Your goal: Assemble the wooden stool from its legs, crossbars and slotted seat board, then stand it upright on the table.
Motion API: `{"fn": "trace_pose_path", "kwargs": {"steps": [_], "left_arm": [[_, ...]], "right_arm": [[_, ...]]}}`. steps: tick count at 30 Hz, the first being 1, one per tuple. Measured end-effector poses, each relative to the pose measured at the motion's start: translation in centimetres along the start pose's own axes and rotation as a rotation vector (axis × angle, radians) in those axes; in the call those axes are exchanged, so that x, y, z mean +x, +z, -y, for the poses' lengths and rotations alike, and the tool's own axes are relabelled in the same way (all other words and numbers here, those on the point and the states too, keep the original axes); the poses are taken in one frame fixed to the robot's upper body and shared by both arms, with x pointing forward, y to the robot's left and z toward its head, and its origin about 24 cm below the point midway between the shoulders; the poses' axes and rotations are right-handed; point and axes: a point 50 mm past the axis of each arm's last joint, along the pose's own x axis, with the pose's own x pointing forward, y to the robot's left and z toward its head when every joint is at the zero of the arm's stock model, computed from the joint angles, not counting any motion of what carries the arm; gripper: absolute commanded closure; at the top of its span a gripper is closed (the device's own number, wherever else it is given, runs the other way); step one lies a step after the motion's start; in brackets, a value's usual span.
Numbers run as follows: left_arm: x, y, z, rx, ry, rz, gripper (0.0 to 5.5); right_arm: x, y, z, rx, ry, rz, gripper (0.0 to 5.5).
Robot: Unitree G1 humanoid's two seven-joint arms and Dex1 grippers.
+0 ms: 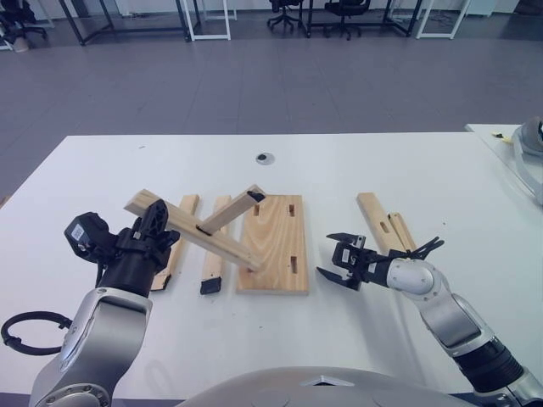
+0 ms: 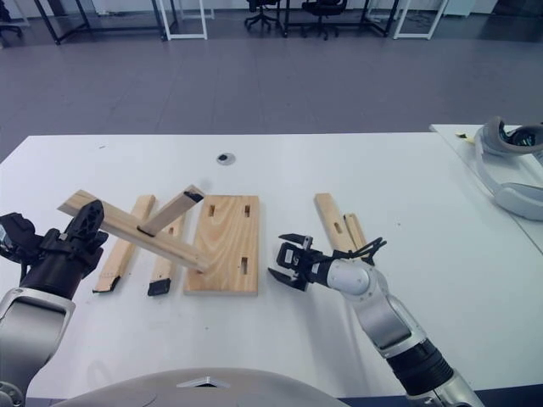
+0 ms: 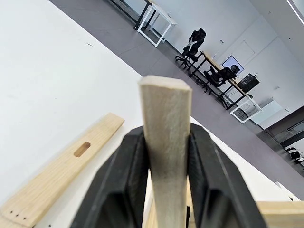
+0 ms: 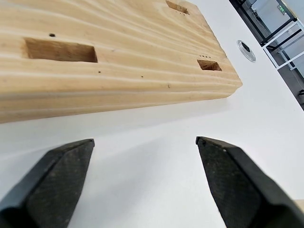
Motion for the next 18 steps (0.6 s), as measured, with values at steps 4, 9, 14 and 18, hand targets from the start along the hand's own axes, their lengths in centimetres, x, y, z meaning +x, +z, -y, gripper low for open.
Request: {"fn": "trace_pose_path", "kwargs": {"steps": [4, 9, 14, 18], "left_arm": [[0.1, 0.0, 0.0, 0.067, -0.005, 0.007, 4.5], [0.1, -0.2, 0.7, 0.151, -0.051, 0.009, 4.5], [0.3, -0.7, 1.2, 0.238, -0.081, 0.039, 4.5], [0.4, -1.1, 1.4, 0.256, -0.074, 0.065, 4.5]], "right_arm": [[0.0, -0.2, 0.1, 0.004, -0.006, -0.005, 1.5], [0.0, -0.1, 0.2, 0.004, -0.009, -0.005, 1.5], [0.2, 0.0, 0.1, 0.006, -0.015, -0.002, 1.5], [0.1, 0.3, 0.1, 0.007, -0.021, -0.004, 1.5]]}}
